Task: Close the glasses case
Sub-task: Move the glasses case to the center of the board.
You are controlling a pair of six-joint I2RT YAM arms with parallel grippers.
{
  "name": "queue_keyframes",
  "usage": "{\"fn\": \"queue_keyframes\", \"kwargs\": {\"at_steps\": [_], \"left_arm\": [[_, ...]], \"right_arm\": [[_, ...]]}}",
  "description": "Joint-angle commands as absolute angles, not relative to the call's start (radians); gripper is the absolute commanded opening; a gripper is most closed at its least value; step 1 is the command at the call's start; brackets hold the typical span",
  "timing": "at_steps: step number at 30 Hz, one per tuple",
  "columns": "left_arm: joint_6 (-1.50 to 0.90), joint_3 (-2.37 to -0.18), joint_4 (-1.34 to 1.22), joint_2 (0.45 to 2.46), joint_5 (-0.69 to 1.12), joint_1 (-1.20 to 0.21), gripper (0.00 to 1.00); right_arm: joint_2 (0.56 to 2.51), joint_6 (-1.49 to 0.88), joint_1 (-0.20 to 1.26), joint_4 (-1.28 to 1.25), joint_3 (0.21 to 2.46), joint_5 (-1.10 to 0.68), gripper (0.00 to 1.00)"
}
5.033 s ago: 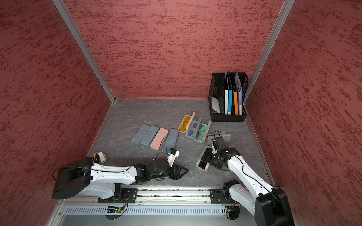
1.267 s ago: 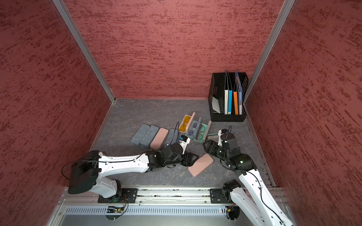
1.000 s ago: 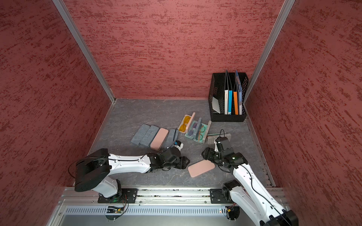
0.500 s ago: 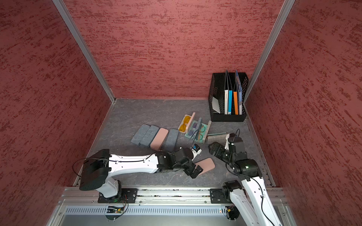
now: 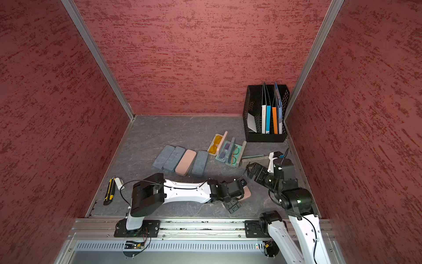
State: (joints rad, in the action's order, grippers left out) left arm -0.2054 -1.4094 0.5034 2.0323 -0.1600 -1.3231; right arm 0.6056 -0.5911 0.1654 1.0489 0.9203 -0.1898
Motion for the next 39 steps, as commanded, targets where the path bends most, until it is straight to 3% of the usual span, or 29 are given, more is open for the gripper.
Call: {"fn": "queue_keyframes", "kwargs": {"at_steps": [1,7,12,16,22,39], "left_arm": [[-0.192,-1.435,0.556,2.069,-0.182,-1.307,1.00],[-0.226,-1.416,0.563,2.077,-0.196,-1.289,0.99],[-0.335,-1.301,0.557,2.022,-0.199,-1.253,0.83],[-0.468,-1.130,0.501,1.925,-0.176,-1.187,0.77],[-0.601,-0.947,0.394,1.827,-0.138,-1.050,0.75],[-0.628,-1.042,0.325,1.904,-0.150,-0.892,0.77]], "right_arm": [[0.591,-0.561,0.158,1.060,0.904,-0.209,0.98],[0.588,-0.556,0.158,1.039,0.893,-0.231,0.98],[0.586,-0.551,0.158,1.025,0.882,-0.242,0.98],[0.582,-0.547,0.158,1.014,0.871,-0.251,0.98],[0.580,-0.540,0.158,0.999,0.850,-0.267,0.99],[0.567,-0.496,0.158,0.986,0.808,-0.300,0.98]]}}
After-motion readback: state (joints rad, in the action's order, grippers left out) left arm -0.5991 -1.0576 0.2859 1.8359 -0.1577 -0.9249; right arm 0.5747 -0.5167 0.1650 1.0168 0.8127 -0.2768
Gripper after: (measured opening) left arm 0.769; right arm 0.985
